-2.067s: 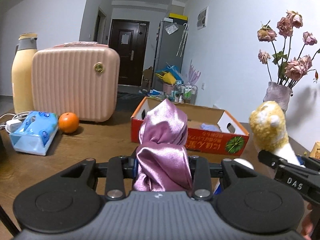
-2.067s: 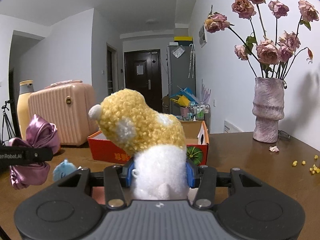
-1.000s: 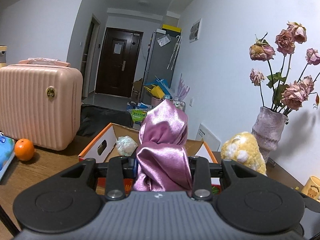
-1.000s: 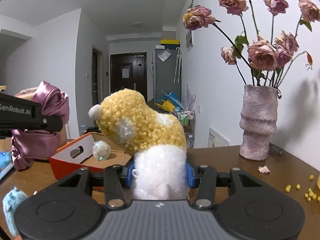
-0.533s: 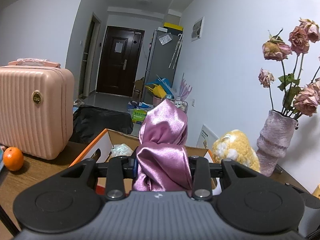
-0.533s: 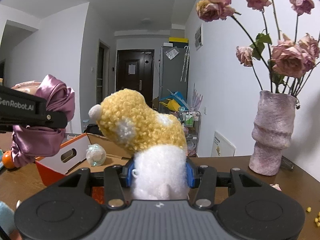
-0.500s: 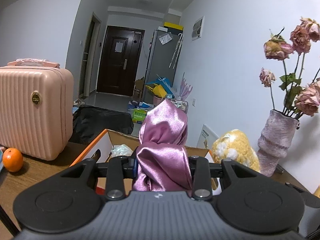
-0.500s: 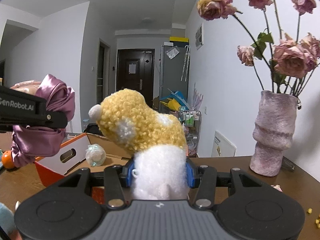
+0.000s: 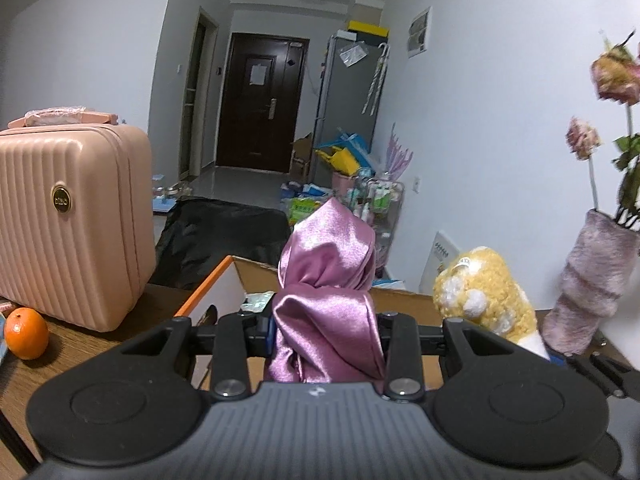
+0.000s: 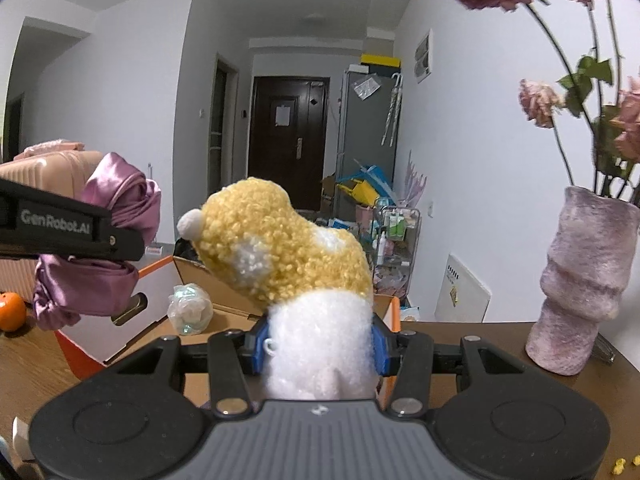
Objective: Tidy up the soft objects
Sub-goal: 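Carry the scrunchie and plush in both tools over the cardboard box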
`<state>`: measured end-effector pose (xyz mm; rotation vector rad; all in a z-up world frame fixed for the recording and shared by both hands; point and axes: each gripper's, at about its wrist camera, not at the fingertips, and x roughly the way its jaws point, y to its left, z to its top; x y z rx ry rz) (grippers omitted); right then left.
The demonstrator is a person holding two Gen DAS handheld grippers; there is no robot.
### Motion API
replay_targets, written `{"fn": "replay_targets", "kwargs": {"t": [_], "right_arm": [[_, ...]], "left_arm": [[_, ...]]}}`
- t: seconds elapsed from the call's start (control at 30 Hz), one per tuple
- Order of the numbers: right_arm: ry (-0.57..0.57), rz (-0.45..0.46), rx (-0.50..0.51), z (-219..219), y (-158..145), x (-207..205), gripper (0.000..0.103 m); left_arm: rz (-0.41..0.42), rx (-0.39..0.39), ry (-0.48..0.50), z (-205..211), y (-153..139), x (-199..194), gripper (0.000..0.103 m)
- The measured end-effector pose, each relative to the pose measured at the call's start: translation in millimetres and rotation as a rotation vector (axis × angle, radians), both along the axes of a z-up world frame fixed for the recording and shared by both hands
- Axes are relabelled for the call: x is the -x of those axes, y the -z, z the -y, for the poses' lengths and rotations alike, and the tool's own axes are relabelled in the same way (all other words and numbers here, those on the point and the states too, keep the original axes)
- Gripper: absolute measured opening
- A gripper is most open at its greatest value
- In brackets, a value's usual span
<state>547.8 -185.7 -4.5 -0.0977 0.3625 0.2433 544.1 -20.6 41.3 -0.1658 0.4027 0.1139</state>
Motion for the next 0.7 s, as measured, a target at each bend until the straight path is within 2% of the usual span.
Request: {"fn": "replay_targets", "kwargs": {"t": [0.33, 0.7], "right_arm": [[-0.016, -0.07, 0.032, -12.5, 5.5, -28.4, 0.047], [0.005, -0.109, 0.057, -18.8, 22.1, -46.8, 0.047]], "left_arm": [[-0.072, -0.024, -0.064, -8.8, 21.2, -33.7, 0.036], [-0.076, -0.021, -0.082, -11.1, 47.1, -49.0, 0.036]]}}
